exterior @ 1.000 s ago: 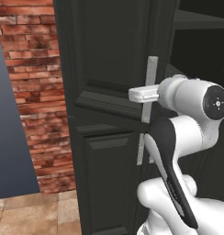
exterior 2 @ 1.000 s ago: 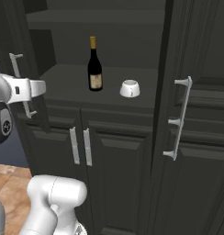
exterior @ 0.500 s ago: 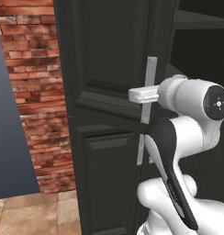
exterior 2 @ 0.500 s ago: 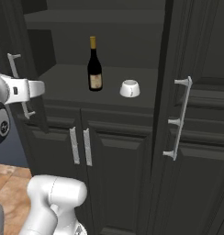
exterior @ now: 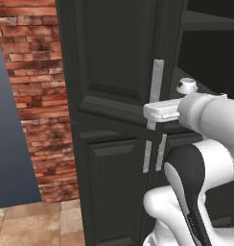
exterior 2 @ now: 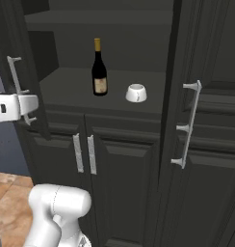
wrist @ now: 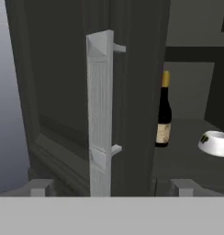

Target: Open the cabinet directly in front. Then move the wine and the mug to the dining counter with the candle on it.

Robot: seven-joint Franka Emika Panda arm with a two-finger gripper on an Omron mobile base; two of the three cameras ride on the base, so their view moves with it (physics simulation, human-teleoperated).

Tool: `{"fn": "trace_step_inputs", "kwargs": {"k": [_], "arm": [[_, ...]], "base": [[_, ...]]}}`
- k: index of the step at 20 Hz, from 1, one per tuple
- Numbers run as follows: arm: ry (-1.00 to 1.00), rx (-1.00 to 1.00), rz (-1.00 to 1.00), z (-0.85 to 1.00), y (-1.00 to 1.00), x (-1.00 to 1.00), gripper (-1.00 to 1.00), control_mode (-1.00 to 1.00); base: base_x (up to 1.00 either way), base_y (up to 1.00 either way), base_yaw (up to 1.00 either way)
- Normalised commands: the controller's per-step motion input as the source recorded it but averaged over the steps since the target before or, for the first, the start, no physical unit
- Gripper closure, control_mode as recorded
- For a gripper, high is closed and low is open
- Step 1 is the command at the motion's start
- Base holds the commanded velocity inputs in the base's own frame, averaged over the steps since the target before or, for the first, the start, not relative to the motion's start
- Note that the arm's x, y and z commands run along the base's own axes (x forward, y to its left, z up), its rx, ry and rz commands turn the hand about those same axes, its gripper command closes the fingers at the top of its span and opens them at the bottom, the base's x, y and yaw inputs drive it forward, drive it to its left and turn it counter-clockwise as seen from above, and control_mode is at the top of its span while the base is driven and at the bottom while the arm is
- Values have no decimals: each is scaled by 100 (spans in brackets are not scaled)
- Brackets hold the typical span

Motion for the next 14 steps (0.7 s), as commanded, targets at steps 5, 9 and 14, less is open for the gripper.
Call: {"fn": "trace_step_inputs", "kwargs": {"k": [5, 9, 14], "arm": [[0, 0, 2, 2, -49, -2, -100, -100], [-1, 0, 3, 9, -61, -4, -100, -100], [0, 0, 2, 11, -64, -8, -100, -100]], "base": [[0, 0, 0], [0, 0, 0], [0, 0, 0]]}}
